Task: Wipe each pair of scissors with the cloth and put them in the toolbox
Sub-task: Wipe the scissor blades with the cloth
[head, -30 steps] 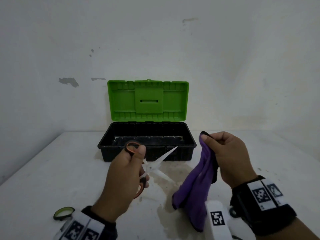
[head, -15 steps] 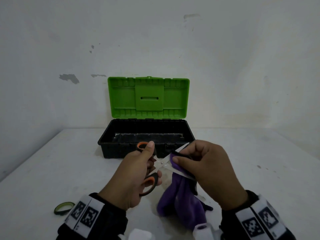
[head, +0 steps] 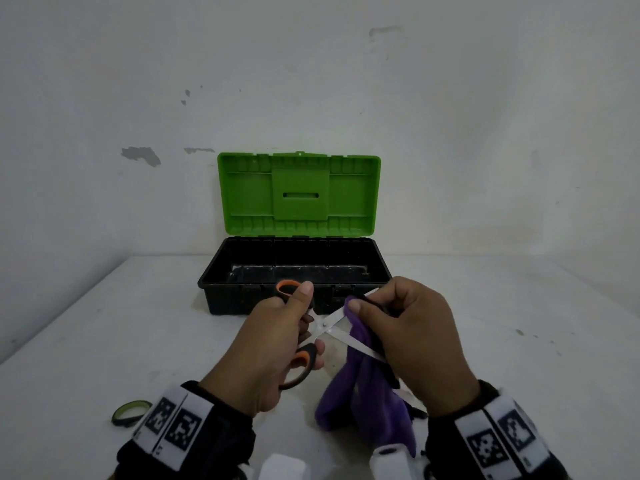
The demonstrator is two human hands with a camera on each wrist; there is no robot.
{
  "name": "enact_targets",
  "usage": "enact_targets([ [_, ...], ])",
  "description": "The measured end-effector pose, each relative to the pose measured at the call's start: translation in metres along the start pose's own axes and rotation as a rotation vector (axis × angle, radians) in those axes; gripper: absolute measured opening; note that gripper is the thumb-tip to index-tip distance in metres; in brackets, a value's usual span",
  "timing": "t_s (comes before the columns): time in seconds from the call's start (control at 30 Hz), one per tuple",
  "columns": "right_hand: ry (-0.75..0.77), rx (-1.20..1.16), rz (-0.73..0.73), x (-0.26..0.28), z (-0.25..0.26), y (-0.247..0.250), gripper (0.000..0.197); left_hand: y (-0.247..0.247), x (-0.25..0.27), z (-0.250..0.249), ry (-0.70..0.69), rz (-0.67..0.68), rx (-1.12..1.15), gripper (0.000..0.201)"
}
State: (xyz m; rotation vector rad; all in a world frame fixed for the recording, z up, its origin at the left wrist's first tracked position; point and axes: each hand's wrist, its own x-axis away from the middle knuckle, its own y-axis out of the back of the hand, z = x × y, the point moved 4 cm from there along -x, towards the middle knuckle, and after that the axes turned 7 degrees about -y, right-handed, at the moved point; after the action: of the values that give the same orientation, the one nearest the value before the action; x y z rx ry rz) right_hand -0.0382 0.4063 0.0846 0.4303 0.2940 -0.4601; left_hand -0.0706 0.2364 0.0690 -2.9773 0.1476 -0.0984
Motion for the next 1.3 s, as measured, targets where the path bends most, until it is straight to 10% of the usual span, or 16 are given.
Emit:
enact_targets([
  [1.3, 0.046, -0.151, -0.089, -0.008, -0.014, 0.015, 0.020, 0.008, 0.003, -0.001, 0.039, 0.037, -0.011, 0.037],
])
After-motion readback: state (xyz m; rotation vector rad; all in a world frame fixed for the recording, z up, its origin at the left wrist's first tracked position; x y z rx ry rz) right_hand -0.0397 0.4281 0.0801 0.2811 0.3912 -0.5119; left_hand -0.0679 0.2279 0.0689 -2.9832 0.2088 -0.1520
